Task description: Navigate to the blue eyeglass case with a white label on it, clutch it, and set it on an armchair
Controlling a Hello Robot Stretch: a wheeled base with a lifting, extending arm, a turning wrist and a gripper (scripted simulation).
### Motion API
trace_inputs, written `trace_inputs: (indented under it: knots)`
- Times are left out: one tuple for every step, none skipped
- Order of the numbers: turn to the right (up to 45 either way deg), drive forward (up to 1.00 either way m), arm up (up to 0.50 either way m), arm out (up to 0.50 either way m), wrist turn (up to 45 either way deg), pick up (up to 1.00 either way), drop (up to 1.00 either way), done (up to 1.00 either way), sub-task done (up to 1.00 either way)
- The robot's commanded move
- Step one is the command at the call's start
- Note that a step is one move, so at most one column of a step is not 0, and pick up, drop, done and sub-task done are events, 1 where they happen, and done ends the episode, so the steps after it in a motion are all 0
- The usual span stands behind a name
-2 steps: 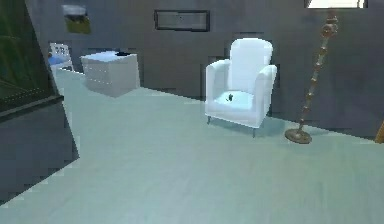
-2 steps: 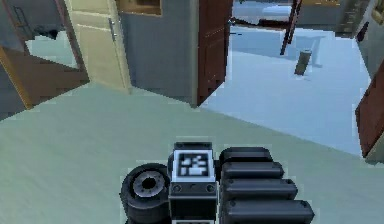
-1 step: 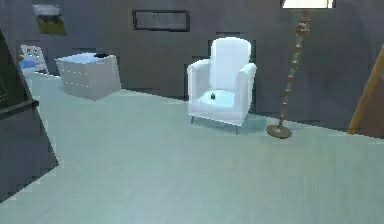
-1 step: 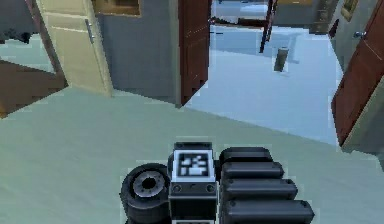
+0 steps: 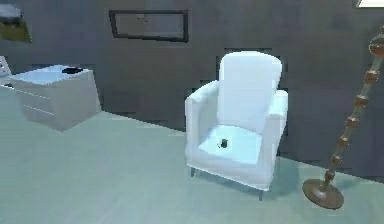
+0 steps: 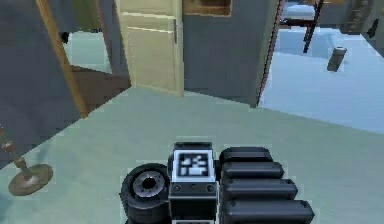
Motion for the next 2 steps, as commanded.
trace_inputs:
  knots:
    - [3.0,0.00,0.00,0.00,0.0,0.00,0.00,0.00,0.00]
    - [0.0,0.85,0.00,0.00,0.0,0.00,0.00,0.00,0.00]
